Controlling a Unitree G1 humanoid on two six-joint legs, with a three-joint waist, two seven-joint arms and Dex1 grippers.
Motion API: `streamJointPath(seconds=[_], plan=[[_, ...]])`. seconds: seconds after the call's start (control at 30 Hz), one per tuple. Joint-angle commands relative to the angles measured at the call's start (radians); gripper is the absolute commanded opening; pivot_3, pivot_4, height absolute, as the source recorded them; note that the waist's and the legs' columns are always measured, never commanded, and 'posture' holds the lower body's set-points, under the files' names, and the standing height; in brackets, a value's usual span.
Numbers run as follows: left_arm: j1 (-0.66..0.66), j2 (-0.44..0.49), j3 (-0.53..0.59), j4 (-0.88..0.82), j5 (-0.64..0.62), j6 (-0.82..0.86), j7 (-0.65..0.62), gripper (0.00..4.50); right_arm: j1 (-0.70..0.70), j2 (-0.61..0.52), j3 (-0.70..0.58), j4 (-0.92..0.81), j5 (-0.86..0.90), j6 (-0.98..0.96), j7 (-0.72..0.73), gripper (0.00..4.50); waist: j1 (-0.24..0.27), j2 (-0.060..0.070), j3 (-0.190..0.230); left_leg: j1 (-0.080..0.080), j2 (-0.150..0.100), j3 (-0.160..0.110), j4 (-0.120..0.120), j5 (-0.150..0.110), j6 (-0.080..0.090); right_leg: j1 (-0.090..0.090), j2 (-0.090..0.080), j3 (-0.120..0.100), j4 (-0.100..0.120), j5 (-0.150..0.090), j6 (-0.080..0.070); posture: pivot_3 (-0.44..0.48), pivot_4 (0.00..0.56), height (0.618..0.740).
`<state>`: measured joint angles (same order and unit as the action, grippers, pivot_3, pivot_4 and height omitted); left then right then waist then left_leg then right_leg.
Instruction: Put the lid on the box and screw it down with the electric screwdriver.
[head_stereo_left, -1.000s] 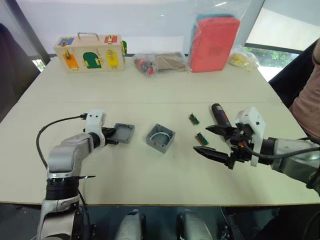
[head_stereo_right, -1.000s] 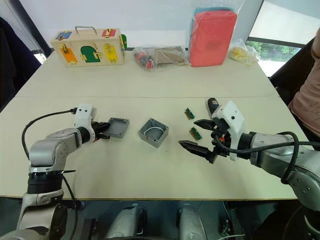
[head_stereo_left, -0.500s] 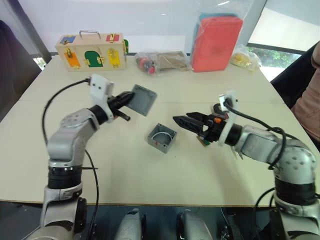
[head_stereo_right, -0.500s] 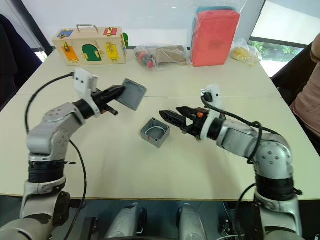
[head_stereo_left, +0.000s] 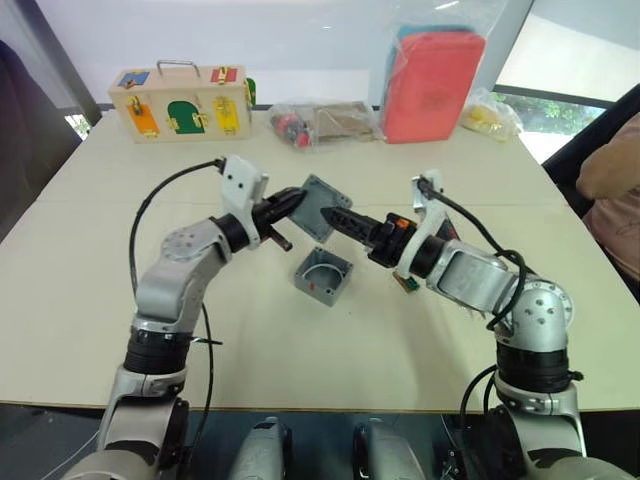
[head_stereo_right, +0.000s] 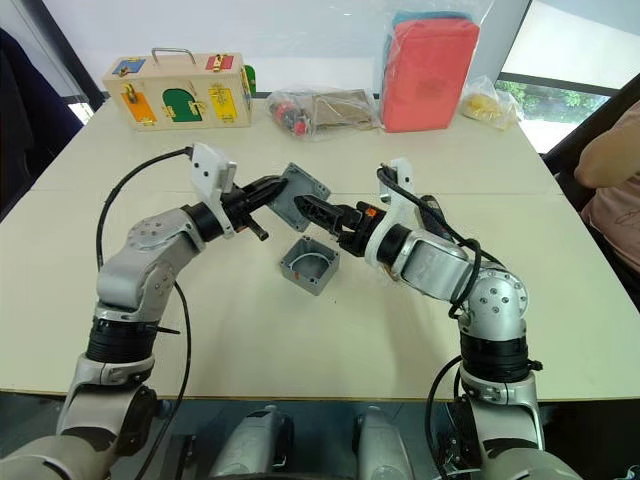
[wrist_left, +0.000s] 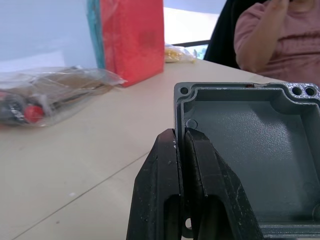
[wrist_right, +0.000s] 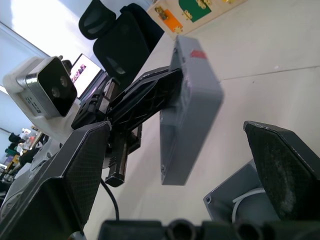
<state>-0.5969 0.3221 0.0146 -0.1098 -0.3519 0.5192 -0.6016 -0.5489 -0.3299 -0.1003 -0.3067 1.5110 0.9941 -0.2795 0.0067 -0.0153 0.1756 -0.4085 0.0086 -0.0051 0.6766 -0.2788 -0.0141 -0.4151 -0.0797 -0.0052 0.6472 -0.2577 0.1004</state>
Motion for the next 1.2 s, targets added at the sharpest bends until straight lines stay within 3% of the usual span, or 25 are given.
streamJointPath(seconds=[0.03,0.1,0.23,0.37,0.53,0.57,0.6,0.8,0.9,0.97,1.03,1.1,1.2], plan=[[-0.033,-0.004,0.007,-0.007,-0.001,-0.027,0.013,0.04,-0.002,0.012,0.006,-0.036,0.021,-0.021,-0.007,4.50,-0.001,0.000,0.000,0.000,0.000,0.000,0.000,0.000,0.000,0.000,0.000,0.000,0.000,0.000,0.000,0.000,0.150,0.730],[-0.031,-0.007,0.003,-0.006,0.001,-0.030,0.016,0.04,-0.003,0.016,0.010,-0.036,0.018,-0.026,-0.010,4.50,-0.003,0.000,0.000,0.000,0.000,0.000,0.000,0.000,0.000,0.000,0.000,0.000,0.000,0.000,0.000,0.000,0.150,0.730],[-0.029,-0.011,0.002,-0.006,0.003,-0.030,0.024,0.00,-0.002,0.014,0.012,-0.038,0.020,-0.031,-0.010,3.71,-0.003,0.000,0.000,0.000,0.000,0.000,0.000,0.000,0.000,0.000,0.000,0.000,0.000,0.000,0.000,0.000,0.150,0.730],[-0.027,-0.022,0.000,-0.010,-0.001,-0.015,0.041,0.00,-0.002,0.017,0.013,-0.041,0.013,-0.040,0.003,2.33,-0.002,0.000,0.000,0.000,0.000,0.000,0.000,0.000,0.000,0.000,0.000,0.000,0.000,0.000,0.000,0.000,0.150,0.730],[-0.022,-0.017,-0.004,-0.013,-0.004,-0.003,0.044,0.00,-0.009,0.011,0.005,-0.043,0.001,-0.059,0.023,0.31,-0.003,0.000,0.000,0.000,0.000,0.000,0.000,0.000,0.000,0.000,0.000,0.000,0.000,0.000,0.000,0.000,0.150,0.730],[-0.017,-0.010,-0.006,-0.018,-0.008,0.005,0.038,0.00,-0.013,0.008,-0.001,-0.044,0.003,-0.063,0.027,0.13,-0.003,0.000,0.000,0.000,0.000,0.000,0.000,0.000,0.000,0.000,0.000,0.000,0.000,0.000,0.000,0.000,0.150,0.730],[-0.014,-0.005,-0.007,-0.021,-0.011,0.011,0.033,0.00,-0.017,0.006,-0.005,-0.045,0.004,-0.066,0.030,0.13,-0.003,0.000,0.000,0.000,0.000,0.000,0.000,0.000,0.000,0.000,0.000,0.000,0.000,0.000,0.000,0.000,0.150,0.730],[-0.015,0.045,0.011,-0.066,-0.095,0.090,-0.041,2.14,-0.048,-0.043,-0.019,-0.071,-0.050,-0.080,0.103,0.13,-0.003,0.001,0.001,0.000,0.000,0.000,-0.001,0.000,0.000,-0.001,0.001,0.000,0.000,0.000,0.000,0.000,0.150,0.730],[-0.023,0.119,0.037,-0.078,-0.158,0.128,-0.130,3.23,-0.069,-0.132,0.026,-0.117,-0.210,-0.095,0.234,0.13,-0.004,0.002,0.001,0.000,0.000,0.000,-0.001,0.000,0.000,-0.001,0.001,0.000,0.000,0.000,0.000,0.000,0.150,0.730],[-0.024,0.217,0.069,-0.087,-0.224,0.180,-0.236,4.05,-0.067,-0.274,0.135,-0.200,-0.447,-0.156,0.395,0.13,-0.006,0.004,0.003,-0.001,-0.001,0.000,-0.001,0.000,0.000,-0.002,0.001,0.000,-0.001,0.000,0.000,0.000,0.150,0.730],[-0.015,0.327,0.091,-0.087,-0.283,0.219,-0.353,4.44,-0.036,-0.412,0.260,-0.260,-0.695,-0.298,0.579,0.13,-0.014,0.004,0.003,-0.002,-0.001,0.001,-0.003,0.000,0.000,-0.005,0.002,0.000,-0.001,0.000,0.000,0.000,0.150,0.730],[-0.008,0.422,0.102,-0.071,-0.318,0.240,-0.452,4.44,0.007,-0.499,0.349,-0.264,-0.925,-0.494,0.709,0.13,-0.020,0.004,0.003,-0.002,-0.001,0.001,-0.006,0.000,0.000,-0.006,0.002,0.000,-0.002,-0.001,0.000,0.000,0.150,0.730],[0.000,0.555,0.084,-0.027,-0.326,0.227,-0.627,4.44,0.049,-0.552,0.452,-0.159,-1.291,-0.827,0.756,0.13,-0.025,0.004,0.003,-0.001,-0.001,0.002,-0.009,0.000,0.000,-0.007,0.003,0.001,-0.003,-0.001,0.000,0.000,0.150,0.730]])
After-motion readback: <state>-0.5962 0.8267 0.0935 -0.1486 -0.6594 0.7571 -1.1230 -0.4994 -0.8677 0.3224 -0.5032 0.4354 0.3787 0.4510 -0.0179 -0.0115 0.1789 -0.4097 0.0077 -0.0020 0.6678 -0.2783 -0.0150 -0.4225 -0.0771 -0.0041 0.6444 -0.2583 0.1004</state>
